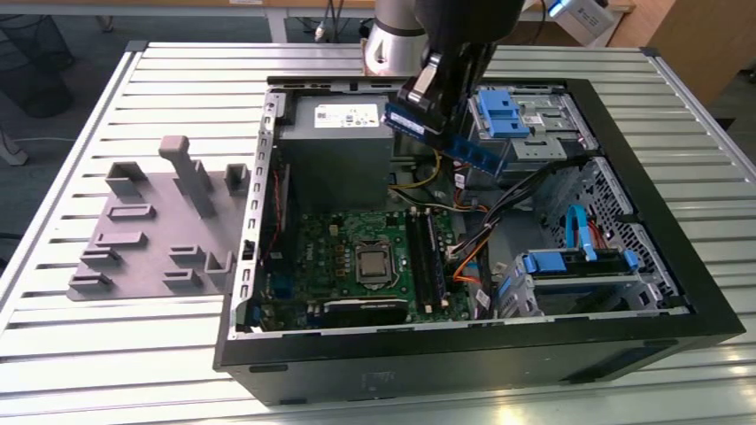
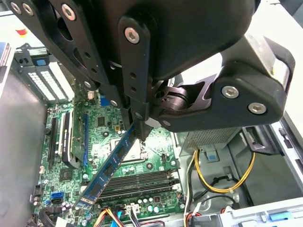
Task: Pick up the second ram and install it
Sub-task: 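Insert the second ram into the second slot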
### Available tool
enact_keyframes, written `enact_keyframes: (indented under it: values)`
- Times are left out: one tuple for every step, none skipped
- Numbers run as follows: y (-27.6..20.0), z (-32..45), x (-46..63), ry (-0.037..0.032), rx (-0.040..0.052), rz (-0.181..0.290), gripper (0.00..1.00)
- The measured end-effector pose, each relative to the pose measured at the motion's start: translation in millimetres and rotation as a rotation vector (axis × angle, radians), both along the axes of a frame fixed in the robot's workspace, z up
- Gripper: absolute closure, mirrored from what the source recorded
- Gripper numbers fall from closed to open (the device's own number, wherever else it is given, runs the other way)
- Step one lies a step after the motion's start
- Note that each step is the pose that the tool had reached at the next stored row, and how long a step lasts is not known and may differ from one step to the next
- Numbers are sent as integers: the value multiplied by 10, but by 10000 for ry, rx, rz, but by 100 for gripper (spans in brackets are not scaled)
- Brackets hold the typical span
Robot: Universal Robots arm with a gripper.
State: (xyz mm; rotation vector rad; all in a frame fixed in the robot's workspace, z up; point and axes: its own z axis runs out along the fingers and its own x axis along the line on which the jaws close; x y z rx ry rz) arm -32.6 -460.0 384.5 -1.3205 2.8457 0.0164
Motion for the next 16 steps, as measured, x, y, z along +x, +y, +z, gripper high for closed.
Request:
enact_keyframes:
  values:
    - [0,0,0,0,0,-62,86]
    - [0,-1,0,0,0,-123,86]
    - [0,-1,0,0,0,-184,86]
    - [0,-1,0,0,0,-243,86]
    - [0,-1,0,0,0,-302,86]
    - [0,-2,0,0,0,-360,86]
    - [0,-2,0,0,0,-421,86]
    - [0,-2,0,0,0,-478,86]
    - [0,-3,0,0,0,-535,86]
    - [0,-3,0,0,0,-591,86]
    - [0,-4,0,0,0,-648,86]
    - [0,-4,0,0,0,-705,86]
    - [0,-4,0,0,0,-761,86]
    - [0,-4,0,0,0,-817,86]
    - [0,-5,0,0,0,-875,86]
    - [0,-5,0,0,0,-929,86]
